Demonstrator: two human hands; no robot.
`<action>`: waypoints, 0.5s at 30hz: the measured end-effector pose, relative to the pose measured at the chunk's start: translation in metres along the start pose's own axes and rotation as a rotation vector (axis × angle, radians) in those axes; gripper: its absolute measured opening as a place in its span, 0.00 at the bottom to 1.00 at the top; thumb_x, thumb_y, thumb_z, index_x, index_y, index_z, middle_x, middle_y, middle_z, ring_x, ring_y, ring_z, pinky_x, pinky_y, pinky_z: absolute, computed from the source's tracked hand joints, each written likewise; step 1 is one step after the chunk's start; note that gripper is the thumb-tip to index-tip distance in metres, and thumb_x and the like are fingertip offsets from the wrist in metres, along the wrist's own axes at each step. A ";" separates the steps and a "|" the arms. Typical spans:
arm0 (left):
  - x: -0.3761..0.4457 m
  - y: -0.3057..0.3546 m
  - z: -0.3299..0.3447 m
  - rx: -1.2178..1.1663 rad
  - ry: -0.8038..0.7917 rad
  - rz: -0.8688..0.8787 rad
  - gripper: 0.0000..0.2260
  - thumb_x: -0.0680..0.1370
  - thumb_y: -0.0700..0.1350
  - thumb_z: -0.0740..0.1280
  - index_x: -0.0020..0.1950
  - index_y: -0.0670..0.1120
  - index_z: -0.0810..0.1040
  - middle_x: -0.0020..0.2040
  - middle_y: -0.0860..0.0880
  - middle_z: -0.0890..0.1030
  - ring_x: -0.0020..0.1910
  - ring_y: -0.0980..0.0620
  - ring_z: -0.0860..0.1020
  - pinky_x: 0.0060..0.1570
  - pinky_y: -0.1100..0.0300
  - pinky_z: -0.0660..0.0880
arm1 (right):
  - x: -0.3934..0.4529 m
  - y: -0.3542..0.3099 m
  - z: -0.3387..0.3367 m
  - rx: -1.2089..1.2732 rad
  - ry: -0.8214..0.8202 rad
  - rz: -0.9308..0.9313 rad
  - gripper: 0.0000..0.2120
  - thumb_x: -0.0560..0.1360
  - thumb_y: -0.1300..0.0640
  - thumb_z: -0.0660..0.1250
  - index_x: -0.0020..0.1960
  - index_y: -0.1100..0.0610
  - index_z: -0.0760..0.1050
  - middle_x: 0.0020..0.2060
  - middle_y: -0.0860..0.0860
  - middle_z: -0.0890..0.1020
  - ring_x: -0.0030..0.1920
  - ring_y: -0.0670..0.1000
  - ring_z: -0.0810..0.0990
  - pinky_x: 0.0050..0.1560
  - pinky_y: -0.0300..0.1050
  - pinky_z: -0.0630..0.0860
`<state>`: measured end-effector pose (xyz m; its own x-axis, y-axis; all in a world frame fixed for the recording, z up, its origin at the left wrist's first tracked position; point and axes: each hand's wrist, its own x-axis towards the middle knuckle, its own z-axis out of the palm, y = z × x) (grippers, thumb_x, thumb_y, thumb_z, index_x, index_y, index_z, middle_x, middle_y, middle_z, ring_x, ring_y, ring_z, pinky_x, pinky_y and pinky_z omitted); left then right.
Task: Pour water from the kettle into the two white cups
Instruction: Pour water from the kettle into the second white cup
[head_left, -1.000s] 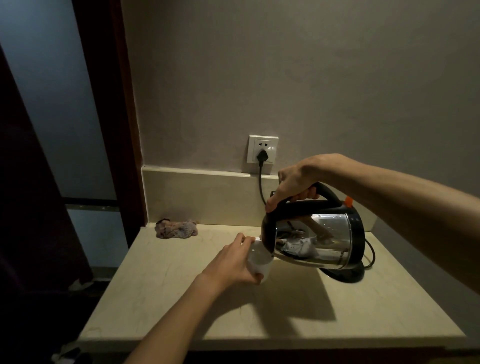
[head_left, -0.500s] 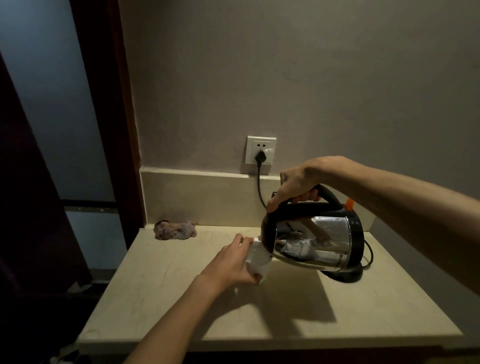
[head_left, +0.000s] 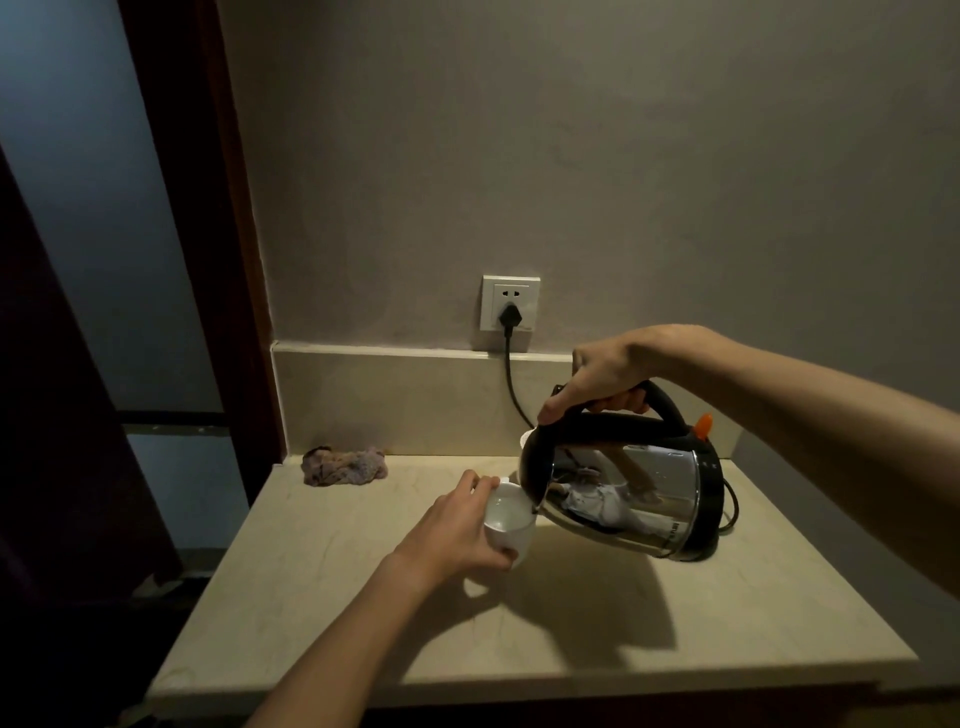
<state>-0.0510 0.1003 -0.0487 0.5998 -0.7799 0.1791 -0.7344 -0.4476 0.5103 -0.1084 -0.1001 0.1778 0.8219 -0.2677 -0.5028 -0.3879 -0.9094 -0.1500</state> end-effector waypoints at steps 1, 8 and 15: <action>0.000 -0.001 0.000 -0.003 -0.001 -0.002 0.45 0.64 0.60 0.78 0.76 0.48 0.64 0.63 0.51 0.69 0.59 0.46 0.76 0.59 0.50 0.76 | -0.001 0.003 0.001 0.012 0.002 -0.003 0.23 0.71 0.34 0.70 0.36 0.54 0.77 0.26 0.49 0.72 0.25 0.48 0.69 0.29 0.41 0.69; 0.001 -0.002 0.001 0.014 -0.002 0.000 0.44 0.65 0.62 0.76 0.76 0.48 0.64 0.63 0.51 0.69 0.60 0.47 0.76 0.59 0.52 0.76 | -0.012 0.028 0.011 0.125 0.048 -0.045 0.23 0.72 0.35 0.70 0.37 0.55 0.78 0.25 0.48 0.72 0.24 0.47 0.69 0.27 0.39 0.69; 0.001 -0.003 0.001 0.026 -0.012 0.012 0.43 0.66 0.64 0.75 0.76 0.49 0.64 0.63 0.51 0.70 0.59 0.49 0.75 0.59 0.55 0.75 | -0.021 0.062 0.031 0.321 0.178 -0.122 0.24 0.72 0.35 0.70 0.36 0.57 0.80 0.24 0.48 0.71 0.24 0.47 0.69 0.26 0.38 0.68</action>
<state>-0.0479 0.1003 -0.0510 0.5874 -0.7901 0.1750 -0.7494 -0.4495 0.4861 -0.1631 -0.1410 0.1524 0.9188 -0.2403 -0.3132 -0.3703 -0.7997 -0.4726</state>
